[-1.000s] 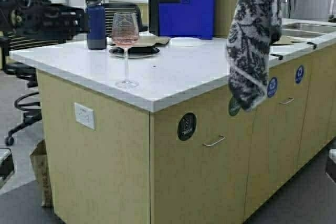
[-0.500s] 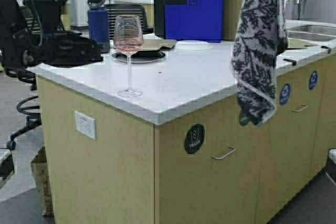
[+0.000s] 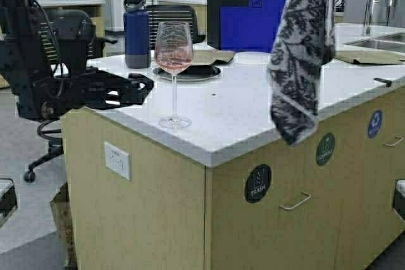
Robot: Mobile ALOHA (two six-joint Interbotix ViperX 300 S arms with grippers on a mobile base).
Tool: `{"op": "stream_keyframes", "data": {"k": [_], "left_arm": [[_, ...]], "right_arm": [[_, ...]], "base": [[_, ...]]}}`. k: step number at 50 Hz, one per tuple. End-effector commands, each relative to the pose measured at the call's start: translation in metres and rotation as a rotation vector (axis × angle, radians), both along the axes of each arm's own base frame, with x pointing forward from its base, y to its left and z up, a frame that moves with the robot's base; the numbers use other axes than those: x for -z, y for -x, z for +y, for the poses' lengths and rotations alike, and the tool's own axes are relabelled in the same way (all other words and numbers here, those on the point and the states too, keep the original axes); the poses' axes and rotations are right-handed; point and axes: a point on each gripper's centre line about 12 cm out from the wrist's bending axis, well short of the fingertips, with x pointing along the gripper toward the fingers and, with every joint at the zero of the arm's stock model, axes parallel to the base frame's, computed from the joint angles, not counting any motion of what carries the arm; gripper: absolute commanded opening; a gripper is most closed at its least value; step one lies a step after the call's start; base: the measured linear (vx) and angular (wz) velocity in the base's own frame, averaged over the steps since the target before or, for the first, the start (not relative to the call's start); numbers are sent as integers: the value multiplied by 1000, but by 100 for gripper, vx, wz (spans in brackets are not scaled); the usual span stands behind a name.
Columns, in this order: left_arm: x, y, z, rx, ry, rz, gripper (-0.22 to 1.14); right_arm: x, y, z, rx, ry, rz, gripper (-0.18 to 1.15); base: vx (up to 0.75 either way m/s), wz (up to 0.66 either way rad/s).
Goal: Get the cloth and wipe up the spill under the wine glass
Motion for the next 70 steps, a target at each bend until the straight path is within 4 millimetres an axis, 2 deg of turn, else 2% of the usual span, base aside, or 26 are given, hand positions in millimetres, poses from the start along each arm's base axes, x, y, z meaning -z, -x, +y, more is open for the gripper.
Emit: {"op": "stream_keyframes", "data": {"k": [1, 8, 27, 49, 70], "left_arm": [[-2, -1, -8, 28, 13, -22, 100], [1, -6, -11, 19, 14, -29, 100], [13, -20, -31, 27, 20, -47, 100], [43, -25, -26, -56, -11, -11, 100], [58, -49, -33, -69, 4, -46, 100]], "right_arm": [[-12, 0, 0, -1, -16, -45, 7], [-12, 0, 1, -1, -15, -47, 7], [2, -8, 3, 0, 4, -3, 7], [3, -9, 4, 0, 3, 0, 7], [6, -11, 4, 0, 7, 10, 7]], "base": [[13, 3], [12, 0], [10, -3], [7, -5], [4, -4]]}}
